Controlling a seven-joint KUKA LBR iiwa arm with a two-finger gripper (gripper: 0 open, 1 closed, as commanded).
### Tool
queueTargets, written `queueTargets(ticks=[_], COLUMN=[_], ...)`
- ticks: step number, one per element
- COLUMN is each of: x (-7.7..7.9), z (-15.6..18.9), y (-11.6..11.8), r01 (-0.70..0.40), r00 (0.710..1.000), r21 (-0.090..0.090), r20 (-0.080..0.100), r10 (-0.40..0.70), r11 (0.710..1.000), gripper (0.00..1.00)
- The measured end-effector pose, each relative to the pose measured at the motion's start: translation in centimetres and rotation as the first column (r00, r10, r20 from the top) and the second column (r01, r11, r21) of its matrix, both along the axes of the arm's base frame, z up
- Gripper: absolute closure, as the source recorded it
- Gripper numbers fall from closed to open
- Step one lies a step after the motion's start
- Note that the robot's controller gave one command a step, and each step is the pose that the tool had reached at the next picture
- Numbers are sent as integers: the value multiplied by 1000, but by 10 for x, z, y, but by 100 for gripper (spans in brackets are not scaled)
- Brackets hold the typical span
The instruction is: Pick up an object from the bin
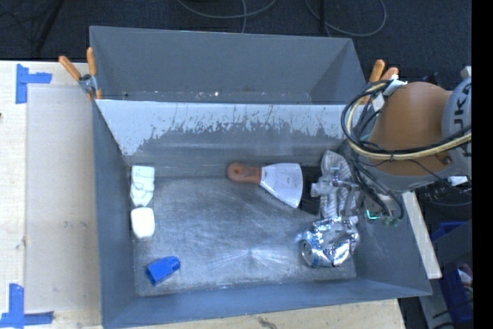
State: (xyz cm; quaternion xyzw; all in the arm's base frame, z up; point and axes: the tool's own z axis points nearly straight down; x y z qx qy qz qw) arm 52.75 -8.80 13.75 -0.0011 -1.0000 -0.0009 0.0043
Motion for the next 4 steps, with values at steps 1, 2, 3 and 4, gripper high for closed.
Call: queueTargets(ticks=[1, 2, 3, 4], x=[2, 2, 2, 2], z=[4, -54, -54, 123], y=[0, -11, -11, -5], r01=[-2, -258, -259, -212], r00=[1000, 966, 966, 977], r21=[-1, -10, -10, -4], r20=[7, 20, 21, 15], r10=[2, 259, 259, 212], r11=[1000, 966, 966, 977], gripper=[0, 100, 100, 100])
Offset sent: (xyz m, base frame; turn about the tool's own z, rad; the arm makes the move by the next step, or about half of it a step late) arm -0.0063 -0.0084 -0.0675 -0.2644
